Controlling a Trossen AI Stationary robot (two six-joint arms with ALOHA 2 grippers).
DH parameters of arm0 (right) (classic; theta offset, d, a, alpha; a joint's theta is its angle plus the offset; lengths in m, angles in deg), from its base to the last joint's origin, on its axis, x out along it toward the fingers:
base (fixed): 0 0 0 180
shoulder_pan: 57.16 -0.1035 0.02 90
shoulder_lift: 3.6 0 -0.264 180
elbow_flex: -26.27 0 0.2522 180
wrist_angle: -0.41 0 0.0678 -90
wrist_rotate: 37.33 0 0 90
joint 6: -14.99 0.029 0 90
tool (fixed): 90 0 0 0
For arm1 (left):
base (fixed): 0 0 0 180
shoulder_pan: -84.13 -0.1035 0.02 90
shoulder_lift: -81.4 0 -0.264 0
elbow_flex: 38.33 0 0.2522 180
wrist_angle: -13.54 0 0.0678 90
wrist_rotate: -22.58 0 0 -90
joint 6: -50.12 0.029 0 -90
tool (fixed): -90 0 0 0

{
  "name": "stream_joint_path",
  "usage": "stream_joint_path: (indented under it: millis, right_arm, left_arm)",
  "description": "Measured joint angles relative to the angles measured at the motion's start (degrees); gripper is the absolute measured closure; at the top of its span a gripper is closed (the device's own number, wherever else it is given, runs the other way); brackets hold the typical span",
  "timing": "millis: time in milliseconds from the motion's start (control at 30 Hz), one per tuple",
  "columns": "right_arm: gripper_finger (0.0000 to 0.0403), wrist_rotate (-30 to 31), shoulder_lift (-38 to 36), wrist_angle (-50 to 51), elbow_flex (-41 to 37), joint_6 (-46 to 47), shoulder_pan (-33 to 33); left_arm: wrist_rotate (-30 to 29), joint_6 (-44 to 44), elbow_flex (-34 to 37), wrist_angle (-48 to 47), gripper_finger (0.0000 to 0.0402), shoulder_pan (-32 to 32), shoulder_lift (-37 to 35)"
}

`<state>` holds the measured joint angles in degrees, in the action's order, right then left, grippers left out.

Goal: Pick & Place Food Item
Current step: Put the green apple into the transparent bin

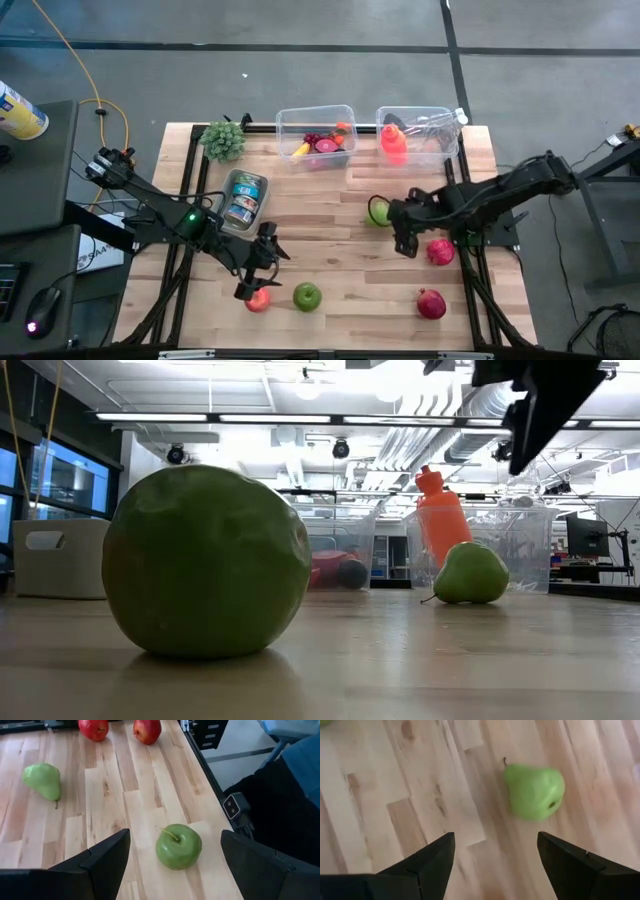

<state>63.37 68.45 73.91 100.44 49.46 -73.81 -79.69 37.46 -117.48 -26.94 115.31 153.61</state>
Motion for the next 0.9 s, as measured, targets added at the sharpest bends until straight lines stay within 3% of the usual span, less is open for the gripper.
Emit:
stream_joint_path:
  millis: [200,400,667,900]
  right_arm:
    - [0.013,4.8,0.04,-0.36,-1.0,6.17,-6.9]
    - [0.013,15.47,0.04,-1.85,-1.94,13.91,-15.04]
    - [0.013,32.87,0.11,-8.93,-5.16,10.46,-21.92]
    - [0.013,32.28,0.15,-13.31,-8.2,13.65,-22.34]
  left_arm:
    - [-0.01,3.11,1.48,0.22,0.0098,0.0,0.0]
    - [0.02,3.28,4.92,0.77,0.0098,0.0,0.02]
    - [0.04,4.27,5.35,1.11,0.0098,0.0,0.04]
    - [1.97,4.01,5.38,2.48,0.0098,0.26,0.04]
